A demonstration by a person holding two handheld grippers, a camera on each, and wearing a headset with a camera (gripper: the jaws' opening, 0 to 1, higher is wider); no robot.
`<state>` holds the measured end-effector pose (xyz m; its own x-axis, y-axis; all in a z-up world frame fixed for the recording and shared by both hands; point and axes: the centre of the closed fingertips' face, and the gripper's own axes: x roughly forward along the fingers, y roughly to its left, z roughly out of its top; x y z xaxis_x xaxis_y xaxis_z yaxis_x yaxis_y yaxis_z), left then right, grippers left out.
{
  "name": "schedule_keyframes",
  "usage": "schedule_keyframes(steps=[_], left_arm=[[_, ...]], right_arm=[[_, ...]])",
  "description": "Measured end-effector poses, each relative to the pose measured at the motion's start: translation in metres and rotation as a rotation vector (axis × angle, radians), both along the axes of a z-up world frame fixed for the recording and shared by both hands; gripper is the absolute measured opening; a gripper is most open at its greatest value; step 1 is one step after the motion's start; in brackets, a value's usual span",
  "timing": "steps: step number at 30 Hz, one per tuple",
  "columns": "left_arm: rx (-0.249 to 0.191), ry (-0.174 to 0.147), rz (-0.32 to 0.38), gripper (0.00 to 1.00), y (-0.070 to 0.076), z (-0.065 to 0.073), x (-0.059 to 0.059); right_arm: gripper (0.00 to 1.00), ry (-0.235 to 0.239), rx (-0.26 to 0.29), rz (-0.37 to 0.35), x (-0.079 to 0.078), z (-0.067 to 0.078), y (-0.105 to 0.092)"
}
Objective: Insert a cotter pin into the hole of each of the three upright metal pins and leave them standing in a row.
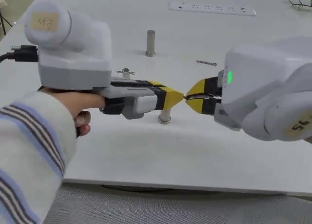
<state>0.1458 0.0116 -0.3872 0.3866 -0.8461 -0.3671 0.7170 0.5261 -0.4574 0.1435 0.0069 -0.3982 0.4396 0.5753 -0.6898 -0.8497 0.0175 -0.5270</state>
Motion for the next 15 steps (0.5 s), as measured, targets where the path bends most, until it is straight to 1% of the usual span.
schedule_keyframes(steps=[2,4,8,12,15], left_arm=[[0.005,0.002,-0.008,0.02,-0.0005,-0.0011,-0.0013],[0.006,0.004,-0.014,0.02,-0.0009,-0.0017,-0.0026],[0.006,0.001,-0.026,0.01,-0.0020,-0.0011,-0.0047],[-0.007,0.018,-0.040,0.00,-0.0041,-0.0001,-0.0082],[-0.006,0.025,-0.047,0.00,-0.0042,-0.0002,-0.0096]], right_arm=[[0.00,0.002,0.002,0.003,-0.0018,0.0005,0.0013],[0.00,-0.003,0.006,0.004,-0.0030,0.0019,0.0031],[0.00,0.005,0.016,0.002,-0.0053,0.0031,0.0054],[0.00,0.012,0.026,-0.002,-0.0065,0.0047,0.0066],[0.00,0.015,0.026,0.000,-0.0077,0.0043,0.0067]])
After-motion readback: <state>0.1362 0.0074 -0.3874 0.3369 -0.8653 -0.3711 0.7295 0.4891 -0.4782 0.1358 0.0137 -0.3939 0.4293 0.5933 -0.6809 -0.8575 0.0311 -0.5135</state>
